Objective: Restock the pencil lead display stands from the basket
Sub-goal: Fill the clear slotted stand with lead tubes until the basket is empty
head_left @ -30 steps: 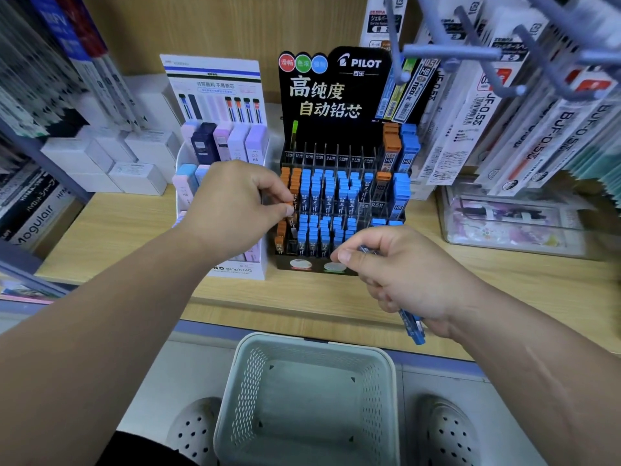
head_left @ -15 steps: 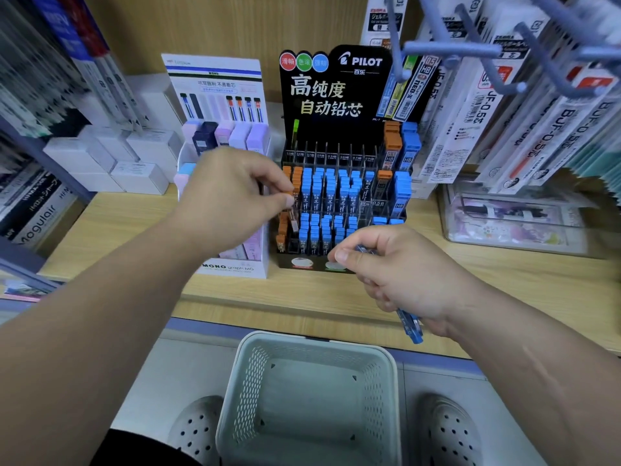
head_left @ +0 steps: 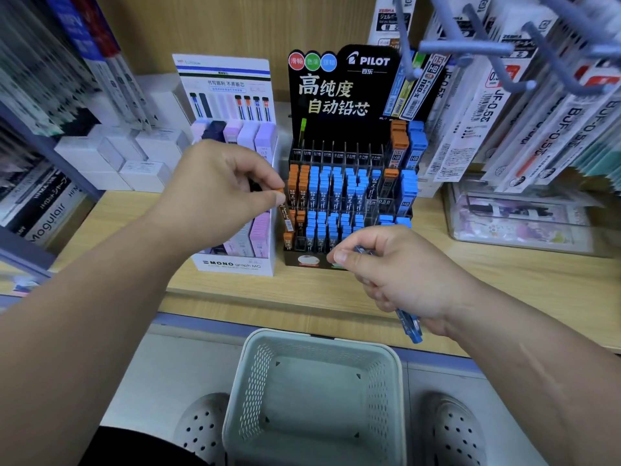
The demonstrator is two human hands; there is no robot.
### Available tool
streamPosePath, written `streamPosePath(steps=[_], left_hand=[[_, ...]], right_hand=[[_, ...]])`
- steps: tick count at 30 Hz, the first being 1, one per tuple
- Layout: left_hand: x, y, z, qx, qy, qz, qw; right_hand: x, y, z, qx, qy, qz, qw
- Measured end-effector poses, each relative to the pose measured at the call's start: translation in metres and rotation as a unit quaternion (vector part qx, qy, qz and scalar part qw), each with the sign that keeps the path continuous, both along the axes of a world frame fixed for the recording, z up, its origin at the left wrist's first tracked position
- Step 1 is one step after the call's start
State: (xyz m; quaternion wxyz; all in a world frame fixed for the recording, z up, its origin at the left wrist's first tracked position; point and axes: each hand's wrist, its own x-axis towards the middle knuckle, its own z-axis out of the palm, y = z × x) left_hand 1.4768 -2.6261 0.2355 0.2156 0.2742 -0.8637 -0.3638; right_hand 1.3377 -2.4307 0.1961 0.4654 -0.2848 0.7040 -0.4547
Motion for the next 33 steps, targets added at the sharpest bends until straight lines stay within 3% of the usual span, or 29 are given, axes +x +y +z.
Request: streamPosePath(steps=[17, 22, 33], left_hand=[[0.0, 0.002, -0.005, -0.038, 0.002, 0.026, 0.999], [0.0, 0.004, -0.009, -0.044, -0.036, -0.001, 0.998], [-0.006, 0.013, -0.022, -0.069, -0.025, -0.018, 0.997]], right_hand=[[0.003, -0.002, 0.0, 0.0, 0.0, 0.003, 1.0], [0.003, -0.002, 0.001, 0.001, -0.002, 0.0, 1.0], [0.003, -0.001, 0.0, -0.002, 0.003, 0.002, 1.0]])
